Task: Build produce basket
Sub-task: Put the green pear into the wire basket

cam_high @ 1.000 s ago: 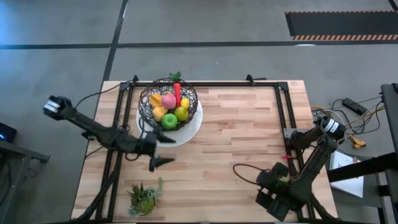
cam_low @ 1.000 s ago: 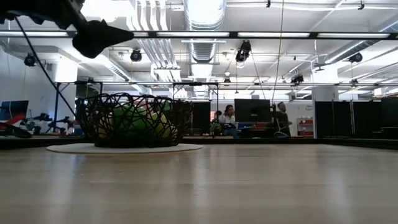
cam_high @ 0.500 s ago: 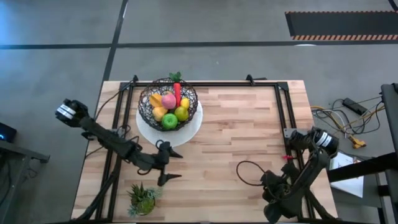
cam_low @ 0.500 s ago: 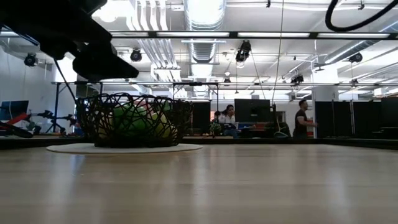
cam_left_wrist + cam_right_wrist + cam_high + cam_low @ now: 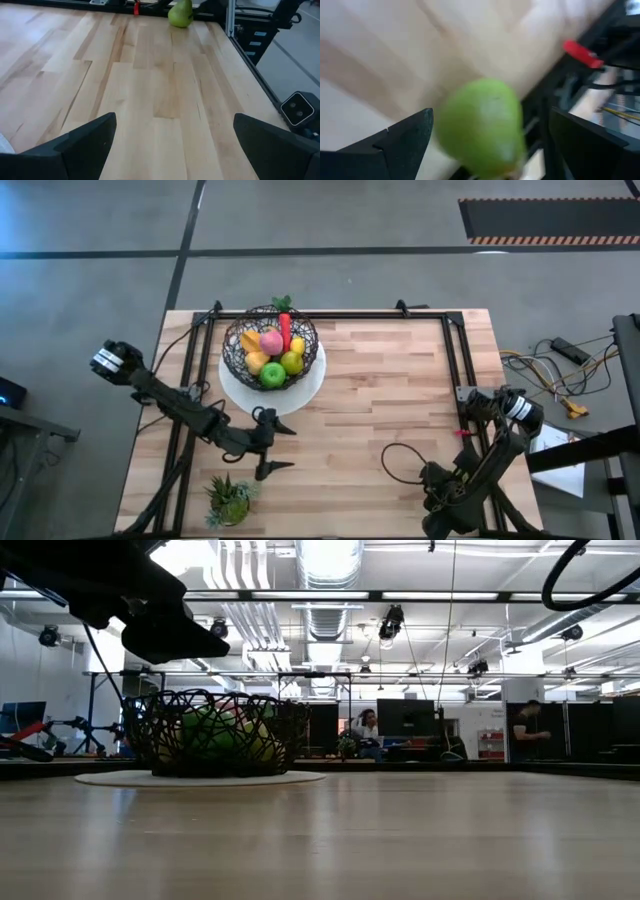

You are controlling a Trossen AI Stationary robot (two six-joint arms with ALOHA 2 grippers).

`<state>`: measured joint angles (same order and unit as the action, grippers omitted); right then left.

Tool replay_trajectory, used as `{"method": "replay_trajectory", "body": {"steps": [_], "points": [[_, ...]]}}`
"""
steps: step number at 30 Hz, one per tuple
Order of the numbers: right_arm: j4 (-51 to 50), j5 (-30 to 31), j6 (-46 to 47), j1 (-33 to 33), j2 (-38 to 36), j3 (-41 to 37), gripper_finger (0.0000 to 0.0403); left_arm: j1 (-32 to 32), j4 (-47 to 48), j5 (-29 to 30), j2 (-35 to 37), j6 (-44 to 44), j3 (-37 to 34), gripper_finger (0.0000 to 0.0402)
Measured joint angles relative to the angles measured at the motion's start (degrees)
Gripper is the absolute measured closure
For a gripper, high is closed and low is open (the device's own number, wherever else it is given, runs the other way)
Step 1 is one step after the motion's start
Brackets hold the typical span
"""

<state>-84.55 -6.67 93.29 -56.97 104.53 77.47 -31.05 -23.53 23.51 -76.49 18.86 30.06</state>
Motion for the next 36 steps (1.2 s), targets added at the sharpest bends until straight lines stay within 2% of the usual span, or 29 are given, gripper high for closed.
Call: {"method": "replay_trajectory", "body": {"steps": [7,17,20,27,29,31,33,36], "points": [[2.66,-3.61,0.81,-0.07,0.02,0.00,0.0023,0.02,-0.05,0.00,0.00,0.10,-0.09,0.0015],[7.33,-5.38,2.13,-1.05,0.11,-2.20,0.0029,0.02,-0.04,-0.02,0.00,0.19,-0.11,0.0015],[9.20,-5.56,1.53,-1.28,0.13,-2.86,0.0051,0.02,-0.02,-0.02,0.00,0.20,-0.11,0.0015],[9.92,-4.97,0.22,-1.40,0.13,-2.86,0.0132,0.02,-0.07,-0.02,0.00,0.20,-0.11,0.0015],[10.69,-1.87,-1.60,-1.42,0.05,-2.86,0.0135,0.02,-0.35,-0.02,0.00,0.10,-0.05,0.0015],[12.05,4.05,-4.12,-1.26,-0.34,-2.83,0.0135,0.02,-1.60,-0.02,0.00,-0.65,-0.04,0.0015],[14.43,12.43,-6.25,-0.50,-0.62,-2.74,0.0136,0.00,-3.81,0.49,0.00,-2.80,-0.04,0.0015],[19.23,28.08,-9.79,1.02,-0.94,-2.91,0.0136,-0.61,-7.66,1.93,-0.72,-7.95,0.13,0.0015]]}}
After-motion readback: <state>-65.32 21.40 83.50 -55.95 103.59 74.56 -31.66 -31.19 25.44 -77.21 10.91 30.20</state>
